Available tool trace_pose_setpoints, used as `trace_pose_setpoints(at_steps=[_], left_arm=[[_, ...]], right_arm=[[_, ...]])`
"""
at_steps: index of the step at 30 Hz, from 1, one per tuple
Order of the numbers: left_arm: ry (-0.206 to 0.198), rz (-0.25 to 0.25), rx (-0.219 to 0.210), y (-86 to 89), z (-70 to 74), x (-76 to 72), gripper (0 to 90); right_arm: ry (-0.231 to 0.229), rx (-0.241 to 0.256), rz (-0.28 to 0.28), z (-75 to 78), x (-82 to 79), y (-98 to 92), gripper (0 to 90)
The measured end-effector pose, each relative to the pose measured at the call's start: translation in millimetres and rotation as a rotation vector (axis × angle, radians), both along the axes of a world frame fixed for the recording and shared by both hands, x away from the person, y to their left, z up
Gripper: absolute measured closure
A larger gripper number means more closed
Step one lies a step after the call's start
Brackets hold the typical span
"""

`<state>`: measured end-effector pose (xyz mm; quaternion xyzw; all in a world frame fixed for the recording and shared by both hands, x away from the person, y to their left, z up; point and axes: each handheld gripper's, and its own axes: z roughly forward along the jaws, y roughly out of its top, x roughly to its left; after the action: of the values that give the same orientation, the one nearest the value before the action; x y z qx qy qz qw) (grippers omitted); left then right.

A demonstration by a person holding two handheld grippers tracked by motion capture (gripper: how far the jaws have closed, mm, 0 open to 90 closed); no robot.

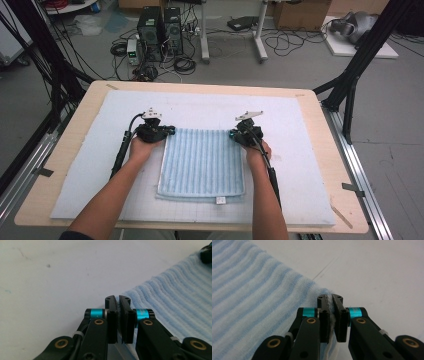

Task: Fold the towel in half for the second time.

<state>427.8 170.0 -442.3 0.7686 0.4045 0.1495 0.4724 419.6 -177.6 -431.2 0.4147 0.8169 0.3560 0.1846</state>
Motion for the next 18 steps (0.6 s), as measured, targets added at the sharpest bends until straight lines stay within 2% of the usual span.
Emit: trace_pose_setpoints(at_steps=[2,5,11,18], left_arm=[[-0.033,0.002,-0.032,1.4,6.0,-1.4,85.4],[-0.040,0.003,-0.068,5.5,11.2,-3.2,85.3],[-0.111,0.019,-0.121,9.8,20.0,-4.1,85.3],[-0.097,0.019,-0.151,14.1,21.1,-3.7,85.3]], right_arm=[[-0.026,0.023,-0.013,3.5,-1.9,-1.4,85.2],[-0.065,0.074,-0.027,9.1,-6.4,-5.4,85.1],[-0.118,0.101,-0.042,20.7,-9.0,-5.0,85.1],[-0.135,0.089,-0.043,25.1,-8.4,-1.8,84.9]])
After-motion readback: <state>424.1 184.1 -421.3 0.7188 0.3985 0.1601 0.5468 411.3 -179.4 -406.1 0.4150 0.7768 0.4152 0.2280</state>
